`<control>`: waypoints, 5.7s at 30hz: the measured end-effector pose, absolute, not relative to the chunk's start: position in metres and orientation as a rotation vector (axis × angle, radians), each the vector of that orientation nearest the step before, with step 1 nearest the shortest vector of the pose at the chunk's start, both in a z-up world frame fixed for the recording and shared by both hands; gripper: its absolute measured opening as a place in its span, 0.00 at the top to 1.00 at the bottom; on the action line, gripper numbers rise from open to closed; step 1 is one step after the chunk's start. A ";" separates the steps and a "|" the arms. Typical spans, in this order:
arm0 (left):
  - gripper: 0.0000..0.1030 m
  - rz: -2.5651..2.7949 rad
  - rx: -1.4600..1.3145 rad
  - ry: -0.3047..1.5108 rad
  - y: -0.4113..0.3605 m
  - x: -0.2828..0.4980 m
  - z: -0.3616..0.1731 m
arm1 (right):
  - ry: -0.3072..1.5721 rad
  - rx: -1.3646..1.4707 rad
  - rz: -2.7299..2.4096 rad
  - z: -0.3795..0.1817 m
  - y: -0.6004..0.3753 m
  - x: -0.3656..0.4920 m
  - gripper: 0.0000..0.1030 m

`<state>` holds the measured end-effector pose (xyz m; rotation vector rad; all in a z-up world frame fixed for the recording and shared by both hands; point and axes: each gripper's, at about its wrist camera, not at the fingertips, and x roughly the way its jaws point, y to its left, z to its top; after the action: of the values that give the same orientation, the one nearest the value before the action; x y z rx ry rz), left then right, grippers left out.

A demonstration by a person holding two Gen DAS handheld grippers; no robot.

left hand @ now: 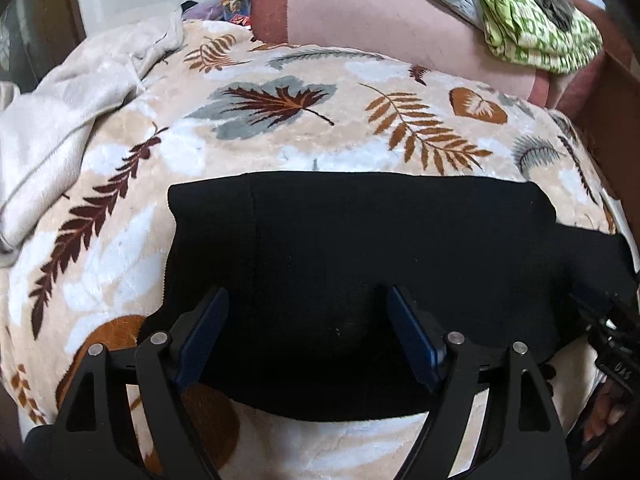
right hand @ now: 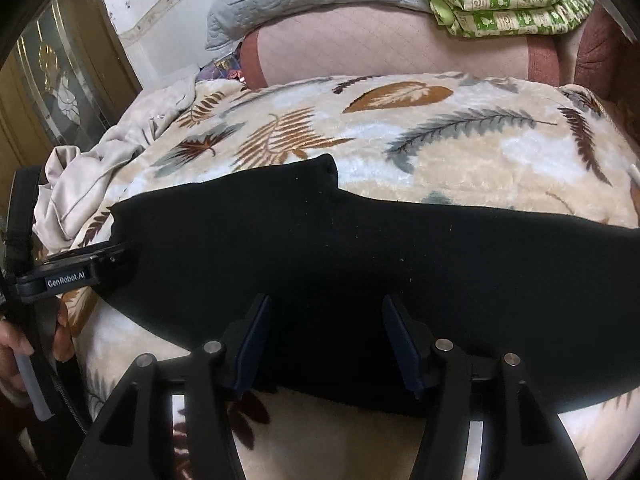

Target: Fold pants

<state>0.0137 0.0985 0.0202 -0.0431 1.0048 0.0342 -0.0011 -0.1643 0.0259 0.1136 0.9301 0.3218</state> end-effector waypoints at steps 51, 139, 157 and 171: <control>0.21 -0.948 0.245 1.185 -0.310 0.112 0.015 | 0.820 0.582 0.119 0.010 -0.399 -0.066 0.32; 0.44 -0.158 -0.073 1.040 0.031 0.005 0.047 | 0.961 0.179 0.420 0.037 -0.162 0.017 0.74; 0.34 -0.121 -0.150 1.055 0.057 -0.006 0.046 | 0.889 0.149 0.418 0.072 -0.157 0.013 0.60; 0.33 -0.075 -0.190 1.083 0.079 -0.010 0.033 | 0.939 -0.036 0.278 0.035 -0.122 0.029 0.71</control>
<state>-0.0101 0.0795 0.0333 -0.1900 1.0834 -0.0753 0.0294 -0.1217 0.0347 -0.0356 0.9388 0.2781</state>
